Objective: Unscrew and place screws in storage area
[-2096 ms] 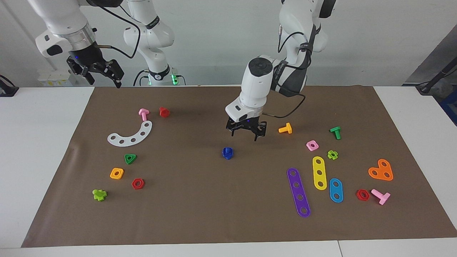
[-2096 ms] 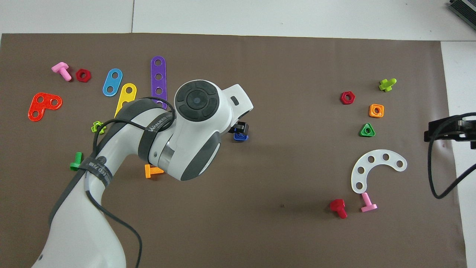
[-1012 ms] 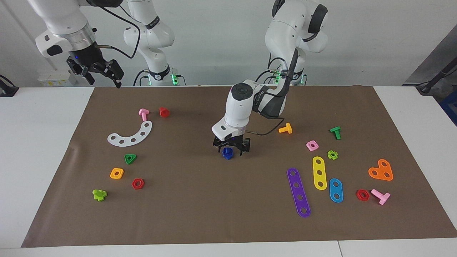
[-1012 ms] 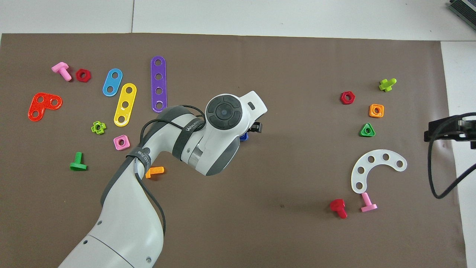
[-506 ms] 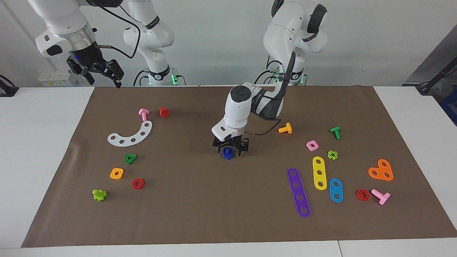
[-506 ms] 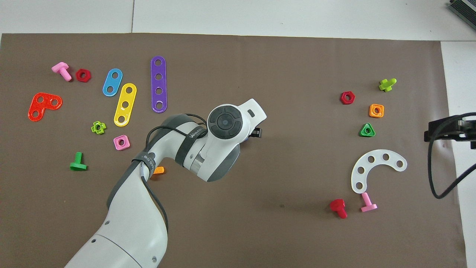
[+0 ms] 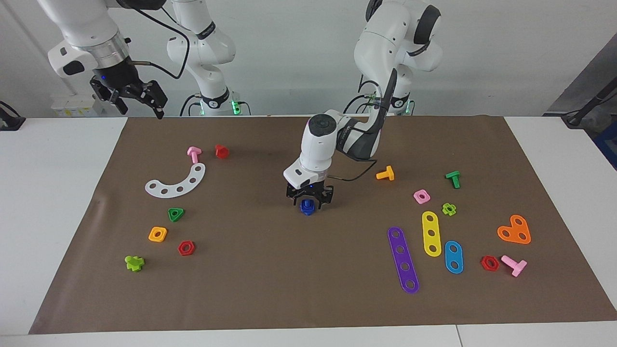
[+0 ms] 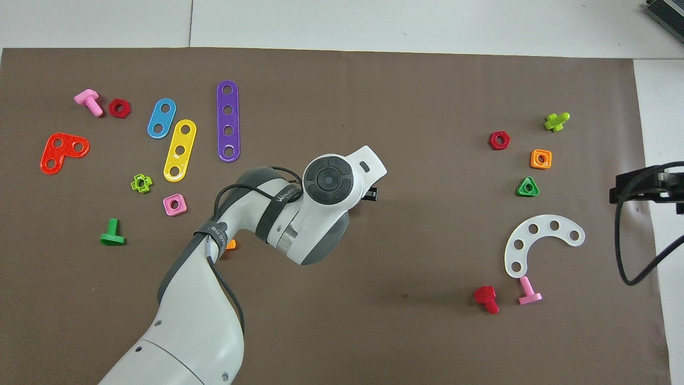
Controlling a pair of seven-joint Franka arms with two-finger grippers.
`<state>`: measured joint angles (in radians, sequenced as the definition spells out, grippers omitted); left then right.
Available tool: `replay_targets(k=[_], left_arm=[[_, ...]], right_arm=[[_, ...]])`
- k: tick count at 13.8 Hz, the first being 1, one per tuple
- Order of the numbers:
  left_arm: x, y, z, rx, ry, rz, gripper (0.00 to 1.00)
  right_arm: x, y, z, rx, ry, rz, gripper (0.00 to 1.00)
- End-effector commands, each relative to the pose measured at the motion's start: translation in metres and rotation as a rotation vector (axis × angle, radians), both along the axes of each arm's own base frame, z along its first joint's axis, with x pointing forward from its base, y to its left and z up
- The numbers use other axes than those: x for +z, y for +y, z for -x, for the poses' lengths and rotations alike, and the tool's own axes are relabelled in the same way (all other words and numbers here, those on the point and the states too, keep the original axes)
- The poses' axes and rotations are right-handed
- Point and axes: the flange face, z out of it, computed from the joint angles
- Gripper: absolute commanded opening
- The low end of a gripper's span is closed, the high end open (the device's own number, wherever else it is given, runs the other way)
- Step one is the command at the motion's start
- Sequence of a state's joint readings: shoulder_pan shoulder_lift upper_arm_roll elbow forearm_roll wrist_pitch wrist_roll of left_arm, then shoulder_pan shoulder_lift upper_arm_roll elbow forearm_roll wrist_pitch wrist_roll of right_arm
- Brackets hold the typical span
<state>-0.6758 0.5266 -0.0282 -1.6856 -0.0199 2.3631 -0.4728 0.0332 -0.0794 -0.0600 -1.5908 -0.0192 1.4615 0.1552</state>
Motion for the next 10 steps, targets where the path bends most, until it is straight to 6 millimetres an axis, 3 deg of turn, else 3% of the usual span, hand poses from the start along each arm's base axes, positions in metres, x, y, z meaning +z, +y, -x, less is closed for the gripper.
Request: replay_targets(k=[1,3,5,8,10], left_arm=[[0.003,0.005,0.011,0.018,-0.008,-0.011,0.86],[0.002,0.006,0.012,0.018,-0.003,-0.015,0.76],[0.003,0.005,0.012,0.018,-0.002,-0.016,0.57],[0.007,0.005,0.011,0.031,0.010,-0.026,0.18],[0.018,0.002,0.004,0.034,-0.002,-0.016,0.17]], right_arm=[[0.004,0.000,0.000,0.013,0.005,-0.021,1.00],[0.004,0.000,0.000,0.013,0.005,-0.021,1.00],[0.004,0.000,0.000,0.013,0.005,-0.021,1.00],[0.004,0.000,0.000,0.013,0.005,-0.021,1.00],[0.004,0.000,0.000,0.013,0.005,-0.021,1.00]])
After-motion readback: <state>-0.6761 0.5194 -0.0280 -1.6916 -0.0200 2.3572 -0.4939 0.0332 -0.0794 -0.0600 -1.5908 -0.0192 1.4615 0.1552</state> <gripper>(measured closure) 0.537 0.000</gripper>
